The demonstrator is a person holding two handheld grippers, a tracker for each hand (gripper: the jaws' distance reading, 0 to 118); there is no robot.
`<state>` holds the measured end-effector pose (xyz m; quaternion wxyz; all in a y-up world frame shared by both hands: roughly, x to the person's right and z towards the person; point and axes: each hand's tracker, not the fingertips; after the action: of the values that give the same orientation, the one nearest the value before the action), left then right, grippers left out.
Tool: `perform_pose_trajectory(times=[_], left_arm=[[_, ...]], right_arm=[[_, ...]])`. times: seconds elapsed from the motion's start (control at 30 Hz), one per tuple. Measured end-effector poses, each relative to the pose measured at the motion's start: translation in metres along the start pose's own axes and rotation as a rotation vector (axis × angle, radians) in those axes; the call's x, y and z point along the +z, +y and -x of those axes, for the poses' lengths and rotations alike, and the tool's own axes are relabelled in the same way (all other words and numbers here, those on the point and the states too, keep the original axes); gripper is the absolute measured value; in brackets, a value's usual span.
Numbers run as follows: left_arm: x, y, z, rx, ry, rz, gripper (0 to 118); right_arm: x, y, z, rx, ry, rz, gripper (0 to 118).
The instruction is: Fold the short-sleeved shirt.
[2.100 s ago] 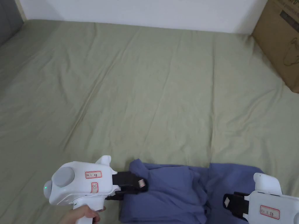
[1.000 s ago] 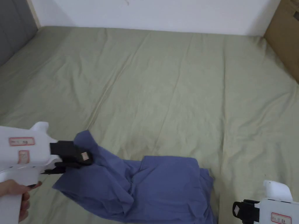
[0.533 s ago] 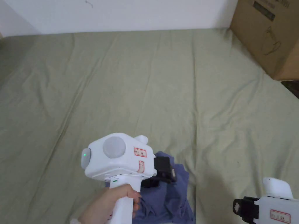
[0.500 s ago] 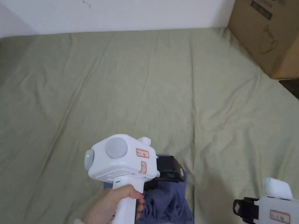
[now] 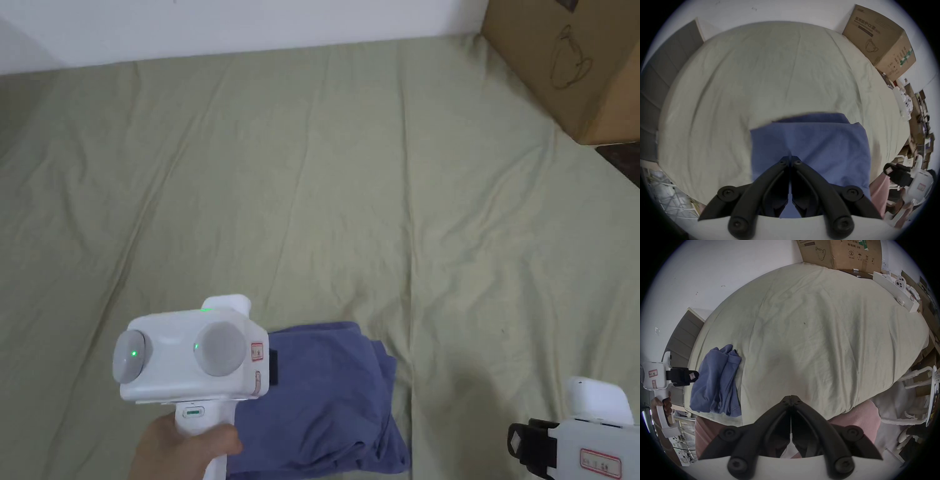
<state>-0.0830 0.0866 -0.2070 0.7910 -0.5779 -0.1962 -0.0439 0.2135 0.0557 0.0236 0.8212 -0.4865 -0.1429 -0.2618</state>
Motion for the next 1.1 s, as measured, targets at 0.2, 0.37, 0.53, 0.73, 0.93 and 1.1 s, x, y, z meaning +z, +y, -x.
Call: perform_pose_trajectory(times=[0.2,0.37,0.53,0.73,0.93,1.1], left_arm=[[-0.011,-0.009,-0.045,-0.092,-0.011,0.006,2],[-0.012,-0.016,-0.084,-0.157,-0.051,0.017,2],[-0.015,-0.03,-0.114,-0.209,-0.152,0.054,2],[-0.038,-0.042,-0.135,-0.213,-0.15,0.123,2],[-0.033,-0.046,-0.138,-0.157,-0.476,0.207,2],[0.005,-0.041,-0.082,-0.151,-0.45,0.045,2]], right_arm=[[0.0,0.0,-0.005,-0.039,0.035,0.0,0],[0.005,0.001,-0.011,-0.038,0.026,-0.007,0],[0.011,0.001,-0.017,-0.037,0.006,-0.02,0],[0.014,-0.001,-0.02,-0.051,0.007,-0.022,0],[0.023,0.004,-0.009,-0.021,0.052,-0.028,0],[0.027,0.016,0.014,0.032,0.071,-0.04,0]])
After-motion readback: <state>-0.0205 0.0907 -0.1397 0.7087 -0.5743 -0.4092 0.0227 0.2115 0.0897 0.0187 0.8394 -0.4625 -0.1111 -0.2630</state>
